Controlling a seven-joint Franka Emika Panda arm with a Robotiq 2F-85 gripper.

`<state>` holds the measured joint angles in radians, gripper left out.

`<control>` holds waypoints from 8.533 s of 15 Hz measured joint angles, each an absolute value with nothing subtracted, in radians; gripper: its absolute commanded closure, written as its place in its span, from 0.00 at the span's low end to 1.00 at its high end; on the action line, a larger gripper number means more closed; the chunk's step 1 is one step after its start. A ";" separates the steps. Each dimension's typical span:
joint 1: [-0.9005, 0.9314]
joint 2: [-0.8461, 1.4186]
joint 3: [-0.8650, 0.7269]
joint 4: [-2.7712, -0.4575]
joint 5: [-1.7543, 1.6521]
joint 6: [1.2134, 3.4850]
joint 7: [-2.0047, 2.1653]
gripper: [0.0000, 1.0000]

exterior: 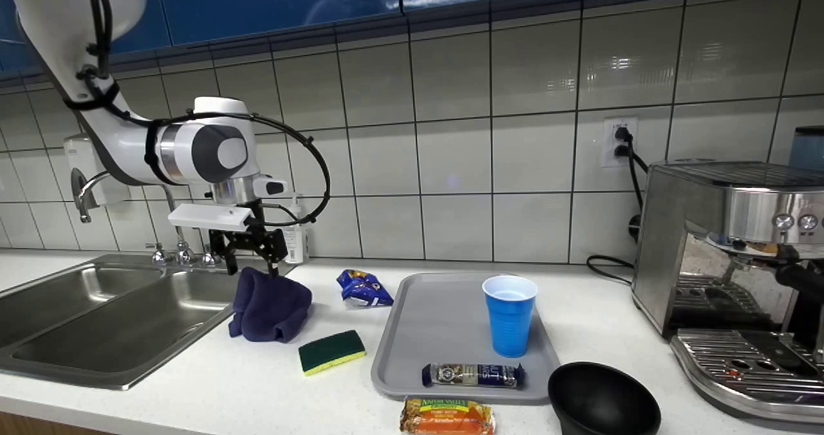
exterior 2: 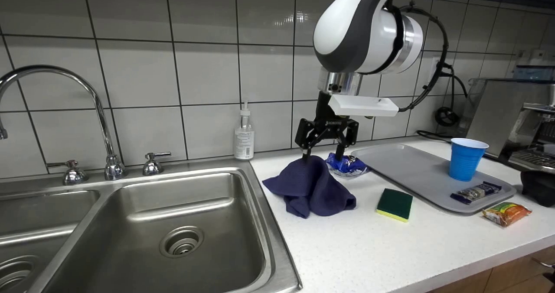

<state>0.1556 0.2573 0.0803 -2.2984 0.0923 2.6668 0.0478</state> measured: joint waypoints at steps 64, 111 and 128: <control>0.122 0.180 0.097 -2.350 0.193 2.903 0.112 0.98; -0.018 0.037 -0.072 -2.370 0.865 2.922 -0.458 0.98; -0.090 0.211 -0.133 -2.192 0.880 2.919 -0.461 0.98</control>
